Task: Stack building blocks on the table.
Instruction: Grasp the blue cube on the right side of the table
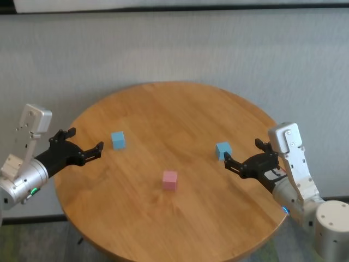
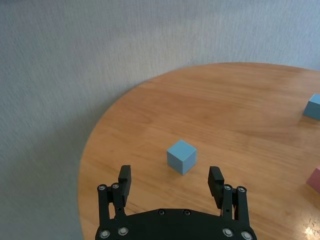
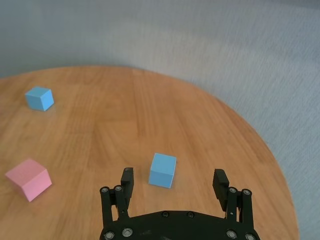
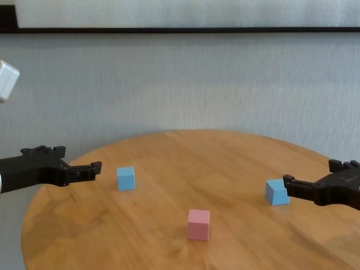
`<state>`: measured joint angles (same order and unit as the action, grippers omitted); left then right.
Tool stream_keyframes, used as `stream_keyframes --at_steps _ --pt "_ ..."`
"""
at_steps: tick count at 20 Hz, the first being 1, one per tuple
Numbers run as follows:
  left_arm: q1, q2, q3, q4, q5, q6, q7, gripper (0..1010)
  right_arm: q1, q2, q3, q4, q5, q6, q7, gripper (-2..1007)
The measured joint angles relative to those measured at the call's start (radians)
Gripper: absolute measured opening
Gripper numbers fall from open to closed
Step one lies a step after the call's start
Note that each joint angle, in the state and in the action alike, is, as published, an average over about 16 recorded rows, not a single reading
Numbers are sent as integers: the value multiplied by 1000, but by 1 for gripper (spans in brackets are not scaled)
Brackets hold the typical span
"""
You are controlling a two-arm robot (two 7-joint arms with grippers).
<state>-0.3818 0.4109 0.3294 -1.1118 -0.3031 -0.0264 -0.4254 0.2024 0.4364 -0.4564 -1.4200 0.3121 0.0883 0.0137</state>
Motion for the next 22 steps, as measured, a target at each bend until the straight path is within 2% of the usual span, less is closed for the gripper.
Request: stream_keyframes --at_steps 6,12,22 --pt "-1 -1 2 0 0 -1 -1 1000 32 -49 5 67 -14 7 -6 1000" --pt "-2 -1 3 1 1 -1 -2 1000 55 -96 9 115 -26 10 -10 1000" --pt "-2 -2 4 1 1 -2 -3 1000 80 -150 6 172 -62 1 -13 1000"
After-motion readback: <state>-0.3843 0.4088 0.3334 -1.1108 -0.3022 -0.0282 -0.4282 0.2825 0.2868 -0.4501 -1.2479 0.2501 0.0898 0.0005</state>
